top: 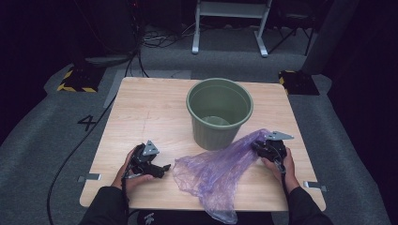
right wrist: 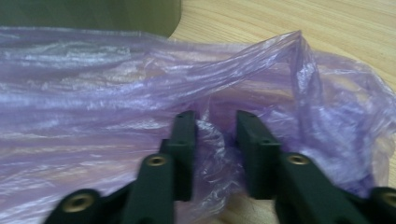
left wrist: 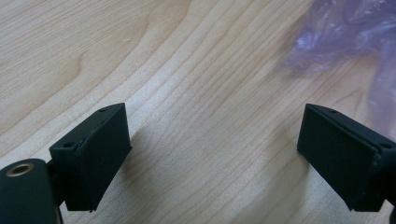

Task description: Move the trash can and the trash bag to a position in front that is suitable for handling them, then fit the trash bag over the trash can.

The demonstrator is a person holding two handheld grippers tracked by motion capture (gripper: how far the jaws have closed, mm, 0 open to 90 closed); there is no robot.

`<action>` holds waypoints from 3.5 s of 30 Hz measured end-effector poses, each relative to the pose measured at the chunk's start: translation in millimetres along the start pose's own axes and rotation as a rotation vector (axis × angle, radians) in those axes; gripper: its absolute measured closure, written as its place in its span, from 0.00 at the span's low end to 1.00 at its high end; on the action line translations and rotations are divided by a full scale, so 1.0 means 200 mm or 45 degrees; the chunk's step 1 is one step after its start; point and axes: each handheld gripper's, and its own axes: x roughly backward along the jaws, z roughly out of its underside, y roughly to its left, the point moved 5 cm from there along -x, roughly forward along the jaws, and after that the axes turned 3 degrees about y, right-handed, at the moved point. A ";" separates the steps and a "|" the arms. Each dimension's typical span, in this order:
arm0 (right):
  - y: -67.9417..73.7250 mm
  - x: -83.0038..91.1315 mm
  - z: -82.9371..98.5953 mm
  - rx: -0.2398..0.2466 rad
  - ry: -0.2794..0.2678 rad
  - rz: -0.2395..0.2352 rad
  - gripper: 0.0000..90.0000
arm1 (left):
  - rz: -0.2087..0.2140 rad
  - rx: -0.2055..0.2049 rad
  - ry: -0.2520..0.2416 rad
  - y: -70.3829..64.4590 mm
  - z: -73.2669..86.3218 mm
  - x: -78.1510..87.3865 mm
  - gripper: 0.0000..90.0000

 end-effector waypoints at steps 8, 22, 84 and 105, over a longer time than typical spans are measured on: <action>0.00 0.00 0.00 0.029 -0.013 0.032 0.96 | -0.003 0.002 0.006 0.00 0.00 0.00 0.09; -0.05 0.16 -0.06 0.055 -0.201 0.060 0.98 | -0.001 0.005 0.006 0.00 0.00 0.00 0.09; 0.13 0.47 -0.35 0.345 -0.516 0.119 0.98 | 0.287 -0.265 -0.214 -0.59 -0.59 0.02 0.19; 0.42 0.60 -0.56 0.549 -0.716 -0.016 0.97 | 0.272 -0.307 -0.190 -0.67 -0.65 -0.07 0.19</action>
